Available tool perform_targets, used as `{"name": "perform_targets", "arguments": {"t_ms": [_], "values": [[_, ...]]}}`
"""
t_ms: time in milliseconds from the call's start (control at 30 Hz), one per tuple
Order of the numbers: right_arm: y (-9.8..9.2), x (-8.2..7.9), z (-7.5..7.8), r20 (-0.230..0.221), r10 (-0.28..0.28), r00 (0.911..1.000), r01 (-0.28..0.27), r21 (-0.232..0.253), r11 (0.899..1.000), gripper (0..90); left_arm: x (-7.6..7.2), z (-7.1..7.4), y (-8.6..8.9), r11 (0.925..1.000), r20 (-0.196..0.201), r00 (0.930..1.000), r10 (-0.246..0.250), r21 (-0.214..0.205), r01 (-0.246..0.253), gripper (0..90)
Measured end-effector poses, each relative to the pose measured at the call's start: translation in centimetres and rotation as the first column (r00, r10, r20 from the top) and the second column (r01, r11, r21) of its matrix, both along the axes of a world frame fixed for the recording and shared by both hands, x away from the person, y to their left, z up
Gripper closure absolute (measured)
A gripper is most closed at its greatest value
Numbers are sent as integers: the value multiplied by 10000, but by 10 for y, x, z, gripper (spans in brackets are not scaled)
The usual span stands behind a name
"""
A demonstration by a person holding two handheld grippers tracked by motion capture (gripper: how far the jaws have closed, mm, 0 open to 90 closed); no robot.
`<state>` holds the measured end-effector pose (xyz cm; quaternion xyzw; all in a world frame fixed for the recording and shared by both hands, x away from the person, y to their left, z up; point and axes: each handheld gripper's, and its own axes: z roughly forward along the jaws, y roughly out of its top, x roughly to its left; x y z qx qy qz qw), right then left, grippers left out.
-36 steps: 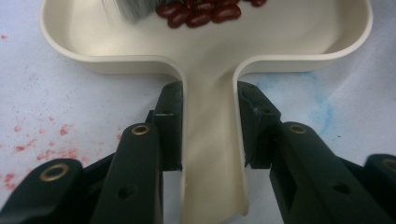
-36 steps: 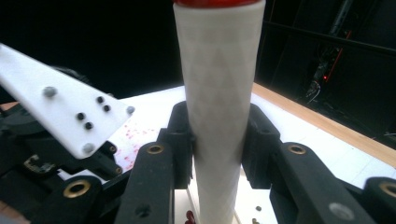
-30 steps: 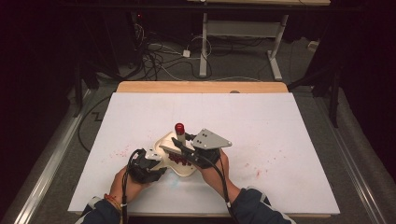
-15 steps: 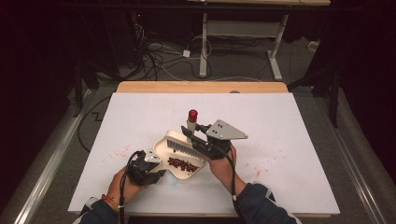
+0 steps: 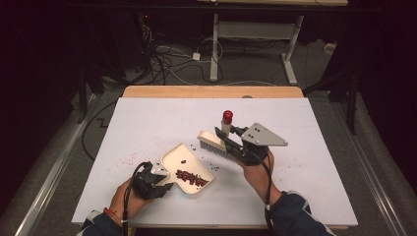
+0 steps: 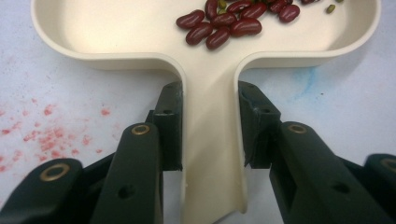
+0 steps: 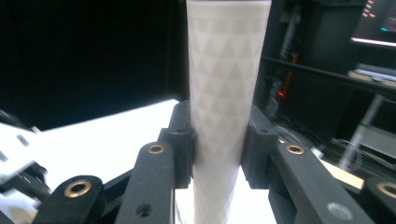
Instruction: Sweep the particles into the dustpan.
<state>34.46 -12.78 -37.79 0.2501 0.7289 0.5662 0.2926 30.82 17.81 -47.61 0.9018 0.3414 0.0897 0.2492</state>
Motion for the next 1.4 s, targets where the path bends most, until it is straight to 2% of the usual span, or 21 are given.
{"name": "perform_targets", "arguments": {"t_ms": [100,133,167,367,400,567,600,633,667,767,933,1100,1133,1167,1233,1400], "values": [[-13,-4,-8,-223,-215,9995,203,-524,9984,698,-2,0,0,10000,6,10000,8,18,-8,632],[-13,-4,-8,-223,-215,9995,203,-524,9984,698,-2,0,0,10000,3,10000,25,9,-25,632],[-18,-7,-13,-339,-328,9989,295,-929,9952,698,-3,0,0,10000,0,10000,49,21,-49,632],[-23,-19,-16,-734,-199,9971,109,-1221,9925,698,-4,1,-4,9998,24,9999,141,163,-142,632],[-21,-24,-17,-921,-96,9957,-18,-1229,9924,699,-4,1,-5,9997,47,9999,152,182,-152,632],[-6,-35,-18,-903,279,9955,-407,-1423,9890,698,-4,1,-8,9998,45,9998,173,122,-173,632],[3,-41,-19,-968,664,9931,-798,-1419,9867,698,-4,1,-8,9997,50,9998,189,125,-190,632],[3,-41,-19,-968,664,9931,-798,-1419,9867,698,-4,1,-8,9997,49,9998,194,130,-194,632],[10,-46,-18,-954,991,9905,-1123,-1459,9829,698,-5,1,-8,9998,43,9998,200,92,-200,631],[15,-51,-15,-865,1288,9879,-1397,-1354,9809,698,-5,0,-8,9997,44,9997,226,48,-226,632],[12,-50,-13,-803,1436,9864,-1525,-1187,9811,698,-5,0,-6,9996,20,9996,270,6,-270,632],[-1,-44,-5,-471,1275,9907,-1314,-927,9870,698,-5,0,-6,9997,-33,9997,250,-8,-250,631],[-6,-40,-3,-258,1012,9945,-1032,-898,9906,698,-5,0,-6,9997,-35,9997,253,-18,-253,632],[-6,-40,-3,-258,1012,9945,-1032,-898,9906,698,-5,0,-5,9997,-24,9997,244,-4,-244,632],[-10,-33,-4,-71,690,9976,-694,-976,9928,698,-4,0,-4,9997,-49,9997,234,-2,-234,631],[-11,-23,-12,-253,397,9989,-428,-1349,9899,698,-2,1,-3,9997,-71,9997,223,50,-223,631]]}}
